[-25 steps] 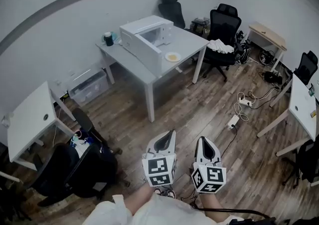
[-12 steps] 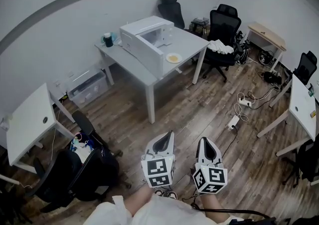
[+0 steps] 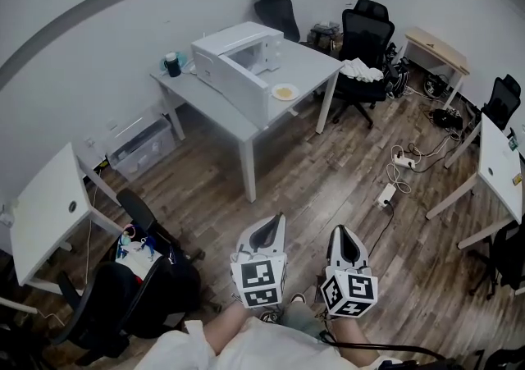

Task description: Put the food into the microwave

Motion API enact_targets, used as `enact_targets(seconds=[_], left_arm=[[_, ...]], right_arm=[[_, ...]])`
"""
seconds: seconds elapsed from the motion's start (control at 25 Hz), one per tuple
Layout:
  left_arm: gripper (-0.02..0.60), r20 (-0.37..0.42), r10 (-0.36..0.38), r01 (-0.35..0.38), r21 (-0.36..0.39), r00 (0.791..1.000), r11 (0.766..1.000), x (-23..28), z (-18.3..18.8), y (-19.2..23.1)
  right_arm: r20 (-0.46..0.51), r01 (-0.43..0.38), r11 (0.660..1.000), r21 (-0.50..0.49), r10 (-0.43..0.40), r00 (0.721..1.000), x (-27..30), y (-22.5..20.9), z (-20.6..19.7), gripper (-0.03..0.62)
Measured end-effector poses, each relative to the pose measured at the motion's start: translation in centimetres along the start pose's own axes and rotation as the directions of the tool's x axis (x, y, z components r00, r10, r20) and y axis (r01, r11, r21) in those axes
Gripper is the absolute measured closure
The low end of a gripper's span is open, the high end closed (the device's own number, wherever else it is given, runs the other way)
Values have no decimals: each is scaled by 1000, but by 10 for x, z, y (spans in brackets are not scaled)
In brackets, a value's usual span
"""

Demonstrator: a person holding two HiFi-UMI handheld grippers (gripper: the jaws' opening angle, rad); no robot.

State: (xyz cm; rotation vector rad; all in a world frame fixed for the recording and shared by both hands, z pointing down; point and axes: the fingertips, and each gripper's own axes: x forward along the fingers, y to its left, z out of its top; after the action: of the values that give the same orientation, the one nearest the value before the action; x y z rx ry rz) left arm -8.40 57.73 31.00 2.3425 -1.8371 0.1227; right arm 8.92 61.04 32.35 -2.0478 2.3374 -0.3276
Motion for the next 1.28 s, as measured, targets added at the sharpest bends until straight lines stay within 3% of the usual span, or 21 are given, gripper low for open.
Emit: enact_targets(seconds=[0.24,0.56,1.28], left_arm=[[293,9,1,-1,38,1000,999,26,1,-4],[293,6,31,-31,34,1000,999,83,2,-6],[293,-20,110,-110,4,994,994,238,31,-59]], right_arm=[[-12,-9,1000,6,9,1000,27,-7,-2,577],[3,-45,999,7,45,999,85,-27,7,577],[-32,-87,996,-11,87,996,216,-138,59,576]])
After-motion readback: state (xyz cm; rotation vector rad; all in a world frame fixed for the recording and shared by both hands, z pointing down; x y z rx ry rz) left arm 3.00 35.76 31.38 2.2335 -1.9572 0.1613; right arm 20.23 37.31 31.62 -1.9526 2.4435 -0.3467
